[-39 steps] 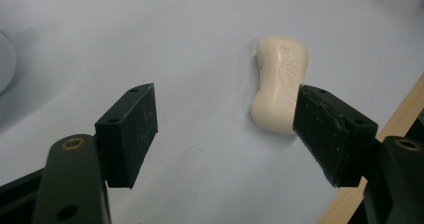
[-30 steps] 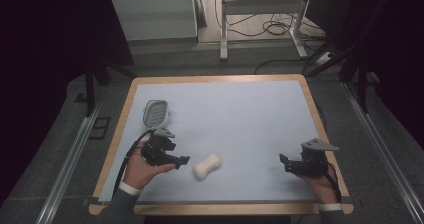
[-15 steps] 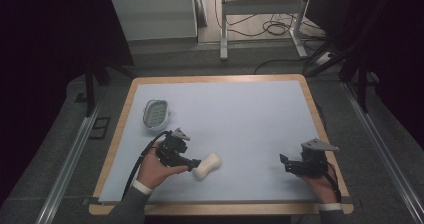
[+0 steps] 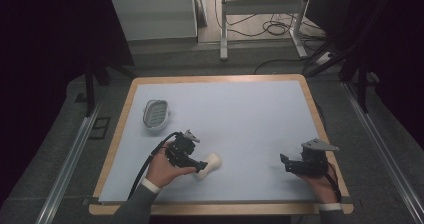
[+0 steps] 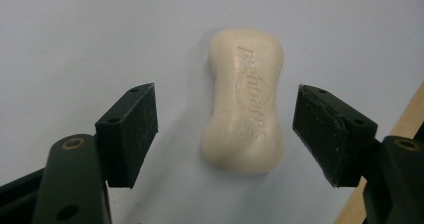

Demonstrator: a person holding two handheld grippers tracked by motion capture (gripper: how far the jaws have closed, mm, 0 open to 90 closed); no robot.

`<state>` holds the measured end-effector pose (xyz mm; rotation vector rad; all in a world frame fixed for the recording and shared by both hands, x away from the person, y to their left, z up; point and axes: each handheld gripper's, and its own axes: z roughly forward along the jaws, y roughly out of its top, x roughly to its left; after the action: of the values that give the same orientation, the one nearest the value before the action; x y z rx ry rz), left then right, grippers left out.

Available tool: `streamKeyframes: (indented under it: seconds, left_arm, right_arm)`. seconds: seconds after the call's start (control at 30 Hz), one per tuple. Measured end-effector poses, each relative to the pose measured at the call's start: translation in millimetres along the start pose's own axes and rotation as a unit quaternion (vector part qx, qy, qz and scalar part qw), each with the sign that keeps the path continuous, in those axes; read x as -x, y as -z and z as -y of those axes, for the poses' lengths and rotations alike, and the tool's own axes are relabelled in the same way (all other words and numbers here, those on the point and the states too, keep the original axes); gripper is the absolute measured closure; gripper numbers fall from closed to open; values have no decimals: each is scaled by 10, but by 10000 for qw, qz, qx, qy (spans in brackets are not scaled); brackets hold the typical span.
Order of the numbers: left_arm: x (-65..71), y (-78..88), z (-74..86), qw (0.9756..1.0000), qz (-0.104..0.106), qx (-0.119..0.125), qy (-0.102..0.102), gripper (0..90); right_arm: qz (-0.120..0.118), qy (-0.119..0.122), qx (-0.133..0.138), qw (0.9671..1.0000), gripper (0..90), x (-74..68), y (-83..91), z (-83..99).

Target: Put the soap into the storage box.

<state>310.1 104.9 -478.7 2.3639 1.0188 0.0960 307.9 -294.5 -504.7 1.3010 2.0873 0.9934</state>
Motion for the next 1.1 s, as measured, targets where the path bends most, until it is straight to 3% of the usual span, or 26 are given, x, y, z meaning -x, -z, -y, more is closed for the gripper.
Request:
streamKeyframes:
  seconds: [0.47, 1.1]
  left_arm:
    - [70, -268, -100, 9991, -53, -400, -145, 272]
    - [150, -447, -130, 9960, -191, -820, -296, 347]
  right_arm:
    - [59, 0, -5, 10000, 85, 14, -7, 10]
    - [51, 1, -24, 10000, 85, 14, -7, 10]
